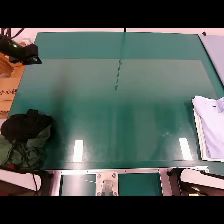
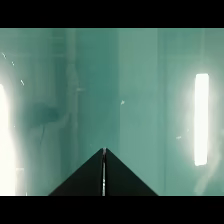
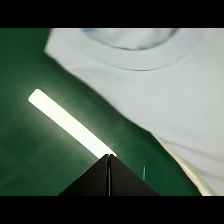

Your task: Fold the shirts.

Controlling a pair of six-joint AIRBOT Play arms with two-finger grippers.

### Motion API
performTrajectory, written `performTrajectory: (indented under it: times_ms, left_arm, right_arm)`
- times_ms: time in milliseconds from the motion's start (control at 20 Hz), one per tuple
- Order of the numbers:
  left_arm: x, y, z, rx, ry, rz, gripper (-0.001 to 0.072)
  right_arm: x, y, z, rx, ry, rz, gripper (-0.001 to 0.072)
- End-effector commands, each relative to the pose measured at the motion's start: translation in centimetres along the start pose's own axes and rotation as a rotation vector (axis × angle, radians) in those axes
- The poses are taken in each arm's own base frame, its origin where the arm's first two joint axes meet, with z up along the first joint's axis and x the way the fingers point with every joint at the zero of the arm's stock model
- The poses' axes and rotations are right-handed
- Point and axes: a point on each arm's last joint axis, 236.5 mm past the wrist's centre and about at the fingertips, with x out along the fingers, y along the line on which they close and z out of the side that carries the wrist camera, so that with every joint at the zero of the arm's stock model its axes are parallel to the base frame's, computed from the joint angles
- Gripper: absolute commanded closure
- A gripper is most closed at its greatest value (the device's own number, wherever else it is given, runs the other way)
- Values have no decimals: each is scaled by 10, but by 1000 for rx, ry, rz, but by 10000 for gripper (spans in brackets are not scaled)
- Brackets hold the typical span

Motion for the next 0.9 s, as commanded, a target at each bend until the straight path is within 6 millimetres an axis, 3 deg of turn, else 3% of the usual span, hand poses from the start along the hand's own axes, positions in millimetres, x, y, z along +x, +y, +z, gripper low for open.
performTrajectory:
  times_ms: [0, 100, 250, 400, 550, 650, 850]
  left_arm:
    - [7, -17, -50, 18, 66, 8, 685]
    - [22, -34, -98, 48, 115, 15, 685]
    - [38, -63, -174, 52, 194, -9, 686]
    - [45, -78, -229, 57, 244, -22, 686]
    - [44, -77, -245, 57, 255, -20, 684]
    - [44, -77, -244, 54, 255, -18, 683]
    - [45, -76, -243, 53, 248, -13, 683]
  right_arm:
    - [22, 79, -45, -307, -27, 73, 703]
    - [43, 102, -97, -452, 14, 81, 703]
    - [70, 122, -166, -627, 76, 91, 704]
    - [81, 147, -212, -715, 113, 160, 704]
    - [77, 174, -223, -762, 63, 229, 702]
    - [76, 175, -233, -766, 92, 242, 702]
    - [76, 176, -234, -770, 92, 242, 702]
